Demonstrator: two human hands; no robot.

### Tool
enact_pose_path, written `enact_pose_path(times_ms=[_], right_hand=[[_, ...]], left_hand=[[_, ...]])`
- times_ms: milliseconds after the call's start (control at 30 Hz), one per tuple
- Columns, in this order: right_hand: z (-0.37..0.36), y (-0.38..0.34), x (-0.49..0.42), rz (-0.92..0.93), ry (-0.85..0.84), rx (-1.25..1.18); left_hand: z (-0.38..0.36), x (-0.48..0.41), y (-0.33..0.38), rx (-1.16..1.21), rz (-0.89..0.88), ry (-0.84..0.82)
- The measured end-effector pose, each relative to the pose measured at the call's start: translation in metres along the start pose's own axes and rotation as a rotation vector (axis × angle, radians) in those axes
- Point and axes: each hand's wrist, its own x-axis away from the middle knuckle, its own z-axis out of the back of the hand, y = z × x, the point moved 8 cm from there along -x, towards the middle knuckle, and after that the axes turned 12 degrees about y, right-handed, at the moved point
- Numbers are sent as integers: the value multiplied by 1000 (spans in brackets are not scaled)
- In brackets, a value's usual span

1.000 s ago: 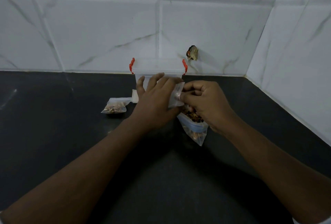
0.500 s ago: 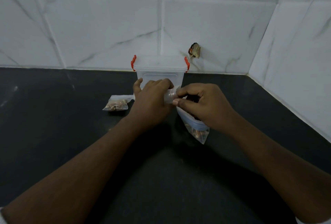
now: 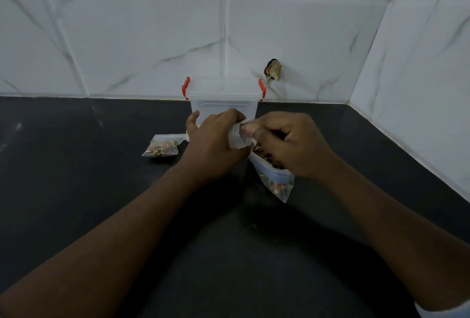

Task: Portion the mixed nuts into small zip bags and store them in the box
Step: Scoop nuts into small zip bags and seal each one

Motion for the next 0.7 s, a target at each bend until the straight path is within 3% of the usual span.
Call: enact_pose_path(times_ms=[100, 133, 233, 333, 567, 700], right_hand=[[34, 17, -14, -87, 124, 122], [42, 29, -17, -121, 62, 243], [44, 80, -5, -242, -376, 605], [42, 101, 10, -344, -587, 578], [46, 88, -3, -174, -464, 576], [42, 71, -4, -209, -428, 399]], left_hand=[[-4, 0, -9, 52, 124, -42], [-5, 0, -13, 88, 174, -58], [-9, 2, -20, 175, 291, -80], [-9, 3, -21, 224, 364, -62], [-33, 3, -12, 237, 526, -232], [-30, 9, -17, 331, 522, -82]])
